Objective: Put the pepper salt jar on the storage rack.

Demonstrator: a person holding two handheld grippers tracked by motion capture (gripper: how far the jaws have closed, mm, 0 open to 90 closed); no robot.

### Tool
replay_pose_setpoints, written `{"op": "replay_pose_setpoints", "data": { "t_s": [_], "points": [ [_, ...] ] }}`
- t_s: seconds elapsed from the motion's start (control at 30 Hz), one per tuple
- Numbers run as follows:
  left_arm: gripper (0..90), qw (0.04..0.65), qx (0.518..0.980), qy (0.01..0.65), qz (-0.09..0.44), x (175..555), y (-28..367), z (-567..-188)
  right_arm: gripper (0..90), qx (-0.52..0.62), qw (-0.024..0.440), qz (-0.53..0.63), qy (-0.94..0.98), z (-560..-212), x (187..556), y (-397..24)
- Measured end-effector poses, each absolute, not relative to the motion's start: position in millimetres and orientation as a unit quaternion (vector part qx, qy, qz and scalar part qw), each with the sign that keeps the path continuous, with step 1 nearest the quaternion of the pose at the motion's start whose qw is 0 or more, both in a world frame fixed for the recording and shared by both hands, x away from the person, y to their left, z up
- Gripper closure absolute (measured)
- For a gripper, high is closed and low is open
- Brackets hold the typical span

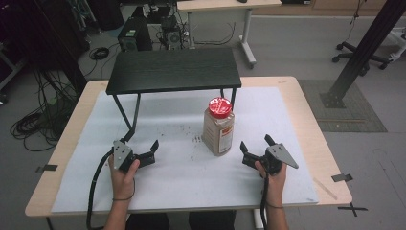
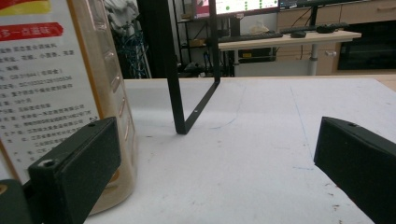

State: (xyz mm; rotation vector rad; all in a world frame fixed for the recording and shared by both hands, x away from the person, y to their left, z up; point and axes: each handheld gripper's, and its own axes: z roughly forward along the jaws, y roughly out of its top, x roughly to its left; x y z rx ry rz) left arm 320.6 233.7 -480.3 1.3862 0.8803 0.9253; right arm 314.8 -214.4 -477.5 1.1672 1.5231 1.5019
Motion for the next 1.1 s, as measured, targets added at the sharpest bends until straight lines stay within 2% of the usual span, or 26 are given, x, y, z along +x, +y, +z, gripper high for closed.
{"op": "replay_pose_setpoints", "data": {
  "t_s": [1.1],
  "points": [
    [0.2, 0.588, 0.594, 0.379, 0.397, 321, 234, -480, 0.1, 0.431, 0.312, 0.597, 0.600, -477, 296, -209]
  ]
}}
